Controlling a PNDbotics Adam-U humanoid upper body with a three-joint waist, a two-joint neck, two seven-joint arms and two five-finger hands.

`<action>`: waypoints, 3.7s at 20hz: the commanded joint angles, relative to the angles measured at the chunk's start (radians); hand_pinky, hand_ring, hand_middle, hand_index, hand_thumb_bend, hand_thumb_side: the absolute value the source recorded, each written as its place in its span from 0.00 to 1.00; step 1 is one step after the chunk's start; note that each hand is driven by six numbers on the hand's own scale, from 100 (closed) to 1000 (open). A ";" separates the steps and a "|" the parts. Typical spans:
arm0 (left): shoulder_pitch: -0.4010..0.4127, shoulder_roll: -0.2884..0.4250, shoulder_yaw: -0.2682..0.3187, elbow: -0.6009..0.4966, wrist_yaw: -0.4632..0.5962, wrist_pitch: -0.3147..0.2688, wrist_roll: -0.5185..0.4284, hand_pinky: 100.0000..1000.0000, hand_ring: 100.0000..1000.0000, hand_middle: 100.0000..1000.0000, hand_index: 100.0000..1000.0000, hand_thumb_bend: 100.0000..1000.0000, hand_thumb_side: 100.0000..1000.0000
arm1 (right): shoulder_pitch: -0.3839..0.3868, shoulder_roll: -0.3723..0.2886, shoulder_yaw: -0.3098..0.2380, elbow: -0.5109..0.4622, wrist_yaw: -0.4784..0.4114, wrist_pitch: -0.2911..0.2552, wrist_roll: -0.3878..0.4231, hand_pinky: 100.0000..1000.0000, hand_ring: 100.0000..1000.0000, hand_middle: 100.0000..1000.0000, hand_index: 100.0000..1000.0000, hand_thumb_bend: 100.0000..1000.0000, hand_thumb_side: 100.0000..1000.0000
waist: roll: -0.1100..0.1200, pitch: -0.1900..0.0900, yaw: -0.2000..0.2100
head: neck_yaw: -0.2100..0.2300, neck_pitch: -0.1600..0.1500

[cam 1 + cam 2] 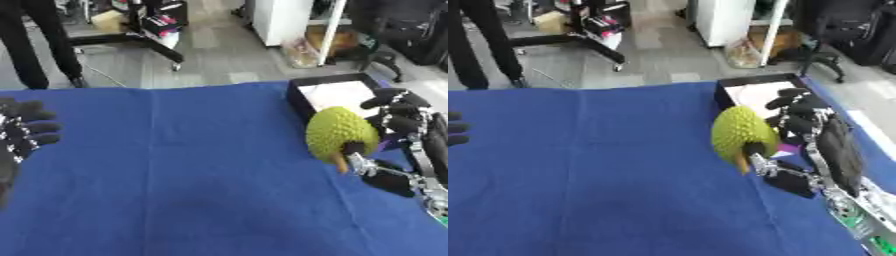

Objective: Pick up the objects with one hand, pass them to the other hand, and then place them into the box on the other side of the table.

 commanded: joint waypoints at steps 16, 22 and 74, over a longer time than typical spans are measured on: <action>0.087 -0.110 0.101 -0.056 -0.235 -0.095 0.002 0.74 0.68 0.64 0.79 0.06 0.80 | -0.180 -0.052 -0.178 0.461 -0.296 0.288 0.284 0.69 0.67 0.37 0.74 0.00 0.19 | -0.005 -0.011 0.083 | -0.094 -0.022; 0.091 -0.115 0.100 -0.054 -0.240 -0.104 -0.001 0.74 0.68 0.64 0.79 0.06 0.80 | -0.264 -0.111 -0.087 0.737 -0.515 0.268 0.331 0.76 0.78 0.57 0.89 0.00 0.21 | -0.012 -0.015 0.094 | -0.103 -0.016; 0.205 -0.202 0.127 0.099 -0.406 -0.204 0.233 0.73 0.67 0.63 0.80 0.00 0.89 | 0.209 0.661 -0.076 -0.071 -0.434 0.071 0.356 0.69 0.69 0.46 0.79 0.00 0.38 | 0.004 -0.076 -0.093 | 0.244 -0.001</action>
